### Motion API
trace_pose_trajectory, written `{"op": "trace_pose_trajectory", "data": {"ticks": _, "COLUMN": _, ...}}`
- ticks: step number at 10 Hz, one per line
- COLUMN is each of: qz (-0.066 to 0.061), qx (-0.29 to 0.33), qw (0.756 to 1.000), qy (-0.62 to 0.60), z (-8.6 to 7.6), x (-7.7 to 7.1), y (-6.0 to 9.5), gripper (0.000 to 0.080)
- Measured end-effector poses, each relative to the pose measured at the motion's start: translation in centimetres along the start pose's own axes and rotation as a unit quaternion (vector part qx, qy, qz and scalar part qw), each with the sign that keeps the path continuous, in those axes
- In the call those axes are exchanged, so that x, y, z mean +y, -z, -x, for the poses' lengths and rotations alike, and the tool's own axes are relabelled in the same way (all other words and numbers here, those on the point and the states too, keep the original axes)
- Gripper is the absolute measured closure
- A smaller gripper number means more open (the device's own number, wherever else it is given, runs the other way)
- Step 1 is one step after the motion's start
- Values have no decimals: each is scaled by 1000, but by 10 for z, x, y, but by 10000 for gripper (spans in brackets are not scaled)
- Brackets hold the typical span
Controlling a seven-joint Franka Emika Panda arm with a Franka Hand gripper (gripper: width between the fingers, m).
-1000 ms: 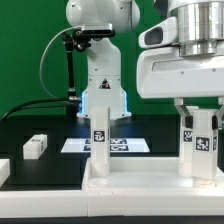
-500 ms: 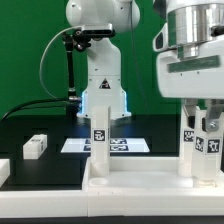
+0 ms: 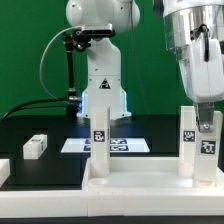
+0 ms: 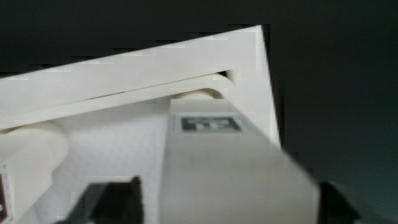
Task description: Assemble desk
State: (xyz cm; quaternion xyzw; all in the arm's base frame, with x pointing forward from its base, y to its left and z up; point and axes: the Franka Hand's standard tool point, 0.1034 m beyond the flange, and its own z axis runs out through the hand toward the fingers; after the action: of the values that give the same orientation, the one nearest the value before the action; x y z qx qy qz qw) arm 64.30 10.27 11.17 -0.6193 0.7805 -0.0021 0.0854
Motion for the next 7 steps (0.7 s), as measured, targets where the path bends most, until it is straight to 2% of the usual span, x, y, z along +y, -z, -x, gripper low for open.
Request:
{"op": "trace_pose_trajectory", "data": {"ticks": 1, "qz": 0, "qx": 1, "qw": 1000, "qy": 30, "z": 1, "x": 0, "y": 0, "gripper": 208}}
{"op": "trace_pose_trajectory", "data": {"ticks": 2, "qz": -4, "qx": 0, "qw": 993, "qy": 115, "z": 5, "x": -2, "y": -1, "gripper": 208}}
{"op": "trace_pose_trajectory", "data": {"ticks": 3, "qz": -12, "qx": 0, "qw": 989, "qy": 150, "z": 11, "x": 0, "y": -7, "gripper": 162}}
{"op": "trace_pose_trajectory", "data": {"ticks": 4, "qz": -7, "qx": 7, "qw": 988, "qy": 156, "z": 21, "x": 9, "y": -7, "gripper": 152}}
{"op": "trace_pose_trajectory", "data": {"ticks": 6, "qz": -7, "qx": 9, "qw": 975, "qy": 223, "z": 18, "x": 7, "y": -7, "gripper": 151}}
{"op": "trace_pose_trajectory", "data": {"ticks": 7, "qz": -6, "qx": 11, "qw": 960, "qy": 279, "z": 17, "x": 7, "y": -7, "gripper": 151}}
